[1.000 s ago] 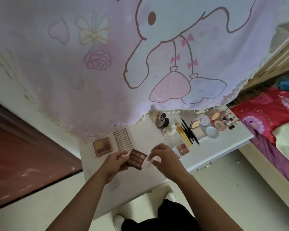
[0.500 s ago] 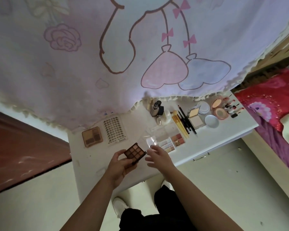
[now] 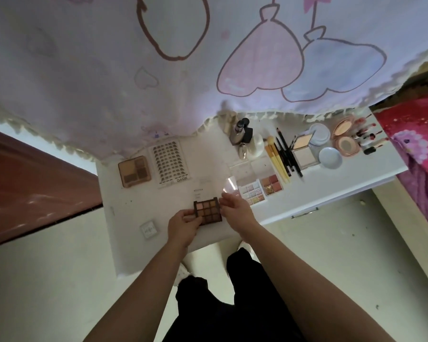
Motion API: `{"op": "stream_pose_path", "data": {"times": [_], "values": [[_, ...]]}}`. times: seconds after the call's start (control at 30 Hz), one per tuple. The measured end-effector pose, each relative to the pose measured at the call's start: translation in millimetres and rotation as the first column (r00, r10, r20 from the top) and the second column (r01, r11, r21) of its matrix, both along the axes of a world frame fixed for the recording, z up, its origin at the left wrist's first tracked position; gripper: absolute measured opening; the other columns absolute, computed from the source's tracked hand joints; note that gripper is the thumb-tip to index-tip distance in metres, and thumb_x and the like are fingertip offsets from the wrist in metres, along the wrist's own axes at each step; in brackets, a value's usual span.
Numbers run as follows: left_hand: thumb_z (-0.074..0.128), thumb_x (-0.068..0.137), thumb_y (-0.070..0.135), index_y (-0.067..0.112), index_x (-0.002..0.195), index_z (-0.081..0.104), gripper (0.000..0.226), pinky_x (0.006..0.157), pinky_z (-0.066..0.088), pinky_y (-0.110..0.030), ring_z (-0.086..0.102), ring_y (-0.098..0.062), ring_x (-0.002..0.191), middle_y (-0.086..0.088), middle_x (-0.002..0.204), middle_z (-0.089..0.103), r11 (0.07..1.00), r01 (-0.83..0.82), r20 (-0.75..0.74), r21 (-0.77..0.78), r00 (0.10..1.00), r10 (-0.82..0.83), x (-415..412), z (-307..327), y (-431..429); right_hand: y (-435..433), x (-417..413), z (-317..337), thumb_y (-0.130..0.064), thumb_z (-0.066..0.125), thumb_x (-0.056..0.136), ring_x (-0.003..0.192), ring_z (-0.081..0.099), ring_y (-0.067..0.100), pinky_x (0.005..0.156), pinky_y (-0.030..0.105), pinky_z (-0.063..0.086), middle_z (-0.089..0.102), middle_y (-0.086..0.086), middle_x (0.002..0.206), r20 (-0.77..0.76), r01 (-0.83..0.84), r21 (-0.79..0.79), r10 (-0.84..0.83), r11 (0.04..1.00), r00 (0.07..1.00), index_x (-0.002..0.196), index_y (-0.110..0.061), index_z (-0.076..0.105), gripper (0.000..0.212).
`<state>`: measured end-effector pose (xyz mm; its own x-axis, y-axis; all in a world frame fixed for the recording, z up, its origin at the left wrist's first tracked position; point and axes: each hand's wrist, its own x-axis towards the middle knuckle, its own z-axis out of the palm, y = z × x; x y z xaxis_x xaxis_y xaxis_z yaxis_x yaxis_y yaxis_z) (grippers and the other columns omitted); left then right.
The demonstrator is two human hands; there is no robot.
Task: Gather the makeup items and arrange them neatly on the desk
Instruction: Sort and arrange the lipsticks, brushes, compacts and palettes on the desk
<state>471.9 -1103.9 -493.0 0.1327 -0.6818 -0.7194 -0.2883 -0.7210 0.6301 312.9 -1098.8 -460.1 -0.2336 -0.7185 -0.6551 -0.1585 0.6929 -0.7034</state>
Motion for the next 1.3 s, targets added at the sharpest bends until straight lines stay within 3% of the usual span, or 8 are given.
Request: {"op": "stream_pose_path", "data": {"times": [0.07, 0.17, 0.3, 0.63, 0.87, 1.0, 1.17, 1.3], "values": [[0.076, 0.079, 0.017, 0.021, 0.099, 0.066, 0.023, 0.077, 0.058, -0.040, 0.067, -0.021, 0.079, -0.005, 0.091, 0.072, 0.998, 0.056, 0.087, -0.032, 0.995, -0.053, -5, -3, 1, 9, -3, -5, 0.011, 0.048, 0.083, 0.081, 0.063, 0.025, 0.077, 0.032, 0.051, 0.066, 0.012, 0.083, -0.038, -0.048, -0.002, 0.047, 0.999, 0.998, 0.091, -0.001, 0.066, 0.024], [0.072, 0.083, 0.026, 0.019, 0.104, 0.069, 0.023, 0.084, 0.056, -0.039, 0.069, -0.022, 0.084, 0.002, 0.092, 0.073, 0.992, 0.113, 0.172, -0.054, 0.980, -0.102, -12, 1, 3, 22, -9, -17, 0.003, 0.052, 0.085, 0.100, 0.064, 0.033, 0.093, 0.047, 0.052, 0.070, 0.012, 0.098, -0.025, -0.011, 0.027, 0.012, 1.000, 1.000, 0.089, -0.012, 0.069, 0.023], [0.063, 0.090, 0.024, 0.015, 0.114, 0.069, 0.026, 0.092, 0.050, -0.033, 0.065, -0.019, 0.099, 0.001, 0.106, 0.070, 0.986, 0.151, 0.206, -0.074, 0.970, -0.133, -20, 8, 4, 32, -13, -15, -0.005, 0.055, 0.093, 0.106, 0.064, 0.020, 0.100, 0.046, 0.051, 0.070, -0.003, 0.107, 0.004, 0.033, 0.039, -0.033, 0.999, 0.999, 0.117, -0.024, 0.069, 0.033], [0.054, 0.087, 0.005, 0.032, 0.100, 0.066, 0.033, 0.074, 0.055, -0.036, 0.059, -0.018, 0.071, 0.001, 0.083, 0.066, 0.990, 0.139, -0.038, -0.020, 0.990, -0.139, -17, 16, 10, 38, -15, -13, -0.012, 0.053, 0.094, 0.102, 0.065, 0.017, 0.095, 0.042, 0.054, 0.071, -0.005, 0.110, -0.108, 0.017, 0.003, -0.017, 1.000, 0.994, 0.119, -0.025, 0.067, 0.032], [0.057, 0.091, 0.012, 0.018, 0.109, 0.068, 0.022, 0.085, 0.050, -0.033, 0.060, -0.013, 0.083, 0.001, 0.100, 0.065, 0.956, 0.166, 0.295, -0.243, 0.951, -0.090, 24, 16, 19, 23, 11, -9, -0.012, 0.055, 0.093, 0.092, 0.061, 0.011, 0.077, 0.020, 0.040, 0.066, -0.010, 0.098, -0.180, 0.033, -0.069, -0.045, 0.997, 0.983, 0.112, -0.023, 0.068, 0.026], [0.067, 0.081, 0.018, 0.019, 0.122, 0.058, 0.043, 0.089, 0.048, -0.036, 0.055, -0.023, 0.107, -0.003, 0.123, 0.048, 0.961, 0.136, 0.500, -0.241, 0.866, 0.002, 64, 13, 26, 17, 49, -15, -0.015, 0.056, 0.095, 0.095, 0.060, 0.011, 0.086, 0.023, 0.045, 0.069, -0.006, 0.103, -0.155, -0.050, -0.081, 0.037, 0.995, 0.987, 0.116, -0.018, 0.068, 0.024], [0.079, 0.074, 0.034, 0.022, 0.142, 0.041, 0.079, 0.099, 0.044, -0.039, 0.034, -0.030, 0.127, -0.009, 0.138, 0.030, 0.920, 0.389, 0.564, -0.037, 0.768, -0.302, 110, 0, 30, 18, 92, -27, -0.012, 0.053, 0.095, 0.100, 0.061, 0.012, 0.095, 0.031, 0.049, 0.065, -0.007, 0.108, -0.096, -0.203, -0.029, 0.200, 0.979, 0.975, 0.124, -0.022, 0.063, 0.032], [0.077, 0.079, 0.029, 0.016, 0.135, 0.054, 0.061, 0.096, 0.044, -0.036, 0.043, -0.027, 0.119, -0.007, 0.131, 0.040, 0.890, 0.444, 0.552, -0.100, 0.769, -0.321, 125, -5, 29, 23, 111, -36, -0.012, 0.050, 0.096, 0.101, 0.059, 0.011, 0.094, 0.026, 0.048, 0.064, -0.004, 0.114, -0.074, -0.277, 0.005, 0.277, 0.961, 0.958, 0.129, -0.022, 0.060, 0.036]]}}
